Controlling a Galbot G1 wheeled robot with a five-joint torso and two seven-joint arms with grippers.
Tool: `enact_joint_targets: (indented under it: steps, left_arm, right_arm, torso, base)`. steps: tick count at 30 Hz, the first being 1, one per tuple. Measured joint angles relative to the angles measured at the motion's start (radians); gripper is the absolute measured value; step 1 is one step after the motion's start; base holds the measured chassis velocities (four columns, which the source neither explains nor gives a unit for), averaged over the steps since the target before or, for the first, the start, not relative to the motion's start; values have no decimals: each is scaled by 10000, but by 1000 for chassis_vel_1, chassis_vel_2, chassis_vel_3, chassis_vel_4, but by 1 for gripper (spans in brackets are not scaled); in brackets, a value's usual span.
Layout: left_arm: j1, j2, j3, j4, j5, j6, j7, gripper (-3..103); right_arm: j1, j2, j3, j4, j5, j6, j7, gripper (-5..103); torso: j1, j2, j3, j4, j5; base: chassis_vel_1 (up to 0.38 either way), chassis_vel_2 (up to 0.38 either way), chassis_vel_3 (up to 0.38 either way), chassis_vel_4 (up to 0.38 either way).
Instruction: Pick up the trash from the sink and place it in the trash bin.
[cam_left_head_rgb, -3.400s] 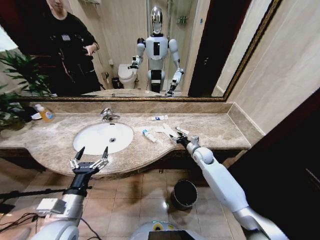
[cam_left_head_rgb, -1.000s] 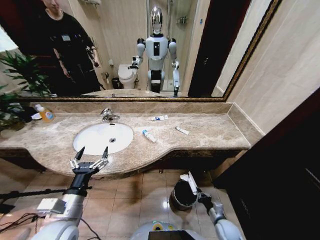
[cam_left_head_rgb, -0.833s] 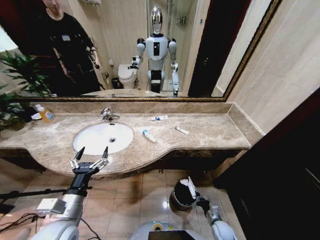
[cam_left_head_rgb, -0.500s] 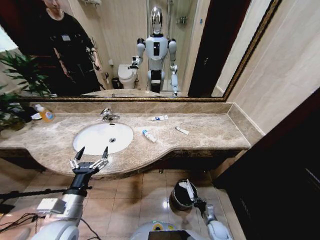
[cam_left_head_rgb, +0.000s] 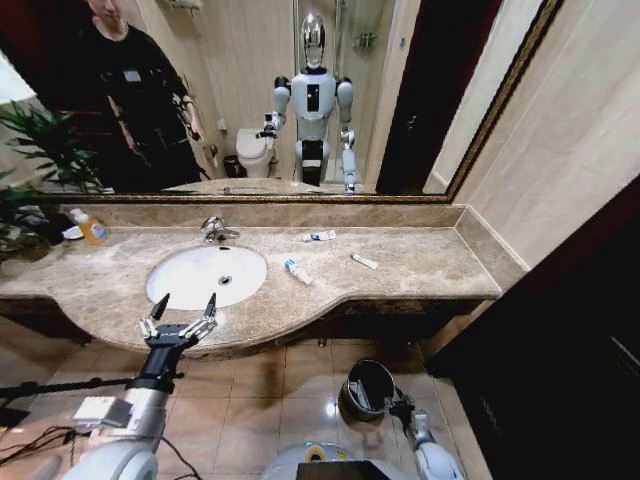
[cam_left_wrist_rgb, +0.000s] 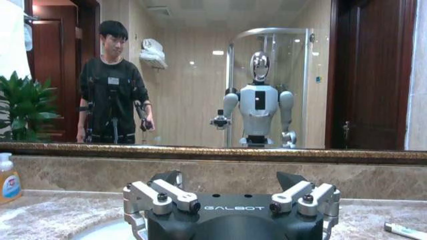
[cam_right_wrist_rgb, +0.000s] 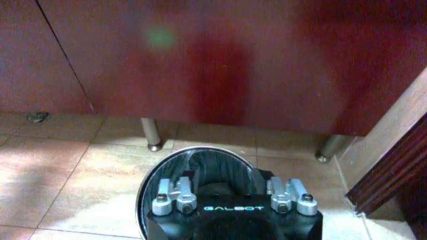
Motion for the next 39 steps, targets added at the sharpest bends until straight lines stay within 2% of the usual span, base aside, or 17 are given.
enact_joint_targets:
  steps: [3,4,7,9,11,16,20,27,28,30,32,34,36,39]
  left_arm:
    - [0,0,0,0,0,0,0,100]
    - [0,0,0,0,0,0,0,100]
    - [0,0,1,0,0,0,0,100]
    - [0,0,0,0,0,0,0,100]
    - [0,0,0,0,0,0,0,100]
    - [0,0,0,0,0,0,0,100]
    - [0,0,1,0,0,0,0,100]
    - [0,0,1,0,0,0,1,100]
    - [0,0,1,0,0,0,1,100]
    - [0,1,0,0,0,0,0,100]
    - [0,0,1,0,0,0,2,100]
    - [0,0,1,0,0,0,0,100]
    - [0,0,0,0,0,0,0,100]
    - [0,-1,0,0,0,0,0,100]
  right_arm:
    - [-73,-2,0,107,29,7,6,71]
    - [-73,-2,0,107,29,7,6,71]
    - [-127,12,-3,215,54,6,6,86]
    - [-139,15,-3,237,58,6,6,86]
    - [-171,22,-4,297,70,-9,6,96]
    - [-260,23,-5,512,82,-69,-1,100]
    - [-592,-67,-9,1355,338,-221,3,100]
    - [-2105,-820,42,4813,1370,-642,510,100]
    - [-2105,-820,42,4813,1370,-642,510,100]
    - [-2842,-1122,242,6610,1830,-910,819,100]
    - [-3068,-1222,319,7273,1927,-1004,908,100]
    - [-3390,-1417,430,8761,2021,-1311,1010,100]
    - [-3405,-1446,436,9008,2024,-1397,1022,100]
    - [-3027,-1619,254,10370,2034,-2259,1105,100]
  torso:
    - [0,0,0,0,-1]
    - [0,0,0,0,-1]
    - [0,0,0,0,0]
    - [0,0,0,0,0]
    - [0,0,0,0,0]
    - [0,0,0,0,0]
    - [0,0,0,0,2]
    - [0,0,0,0,-1]
    - [0,0,0,0,-1]
    - [-1,0,0,-1,2]
    - [-2,1,-1,0,-4]
    - [-2,1,-1,0,-2]
    - [-2,1,0,-1,-2]
    - [-2,1,0,0,-1]
  base:
    - [0,0,0,0]
    - [0,0,0,0]
    - [0,0,0,0]
    - [0,0,0,0]
    - [0,0,0,0]
    - [0,0,0,0]
    - [0,0,0,0]
    - [0,0,0,0]
    - [0,0,0,0]
    - [0,0,0,0]
    - [0,0,0,0]
    - [0,0,0,0]
    - [0,0,0,0]
    - [0,0,0,0]
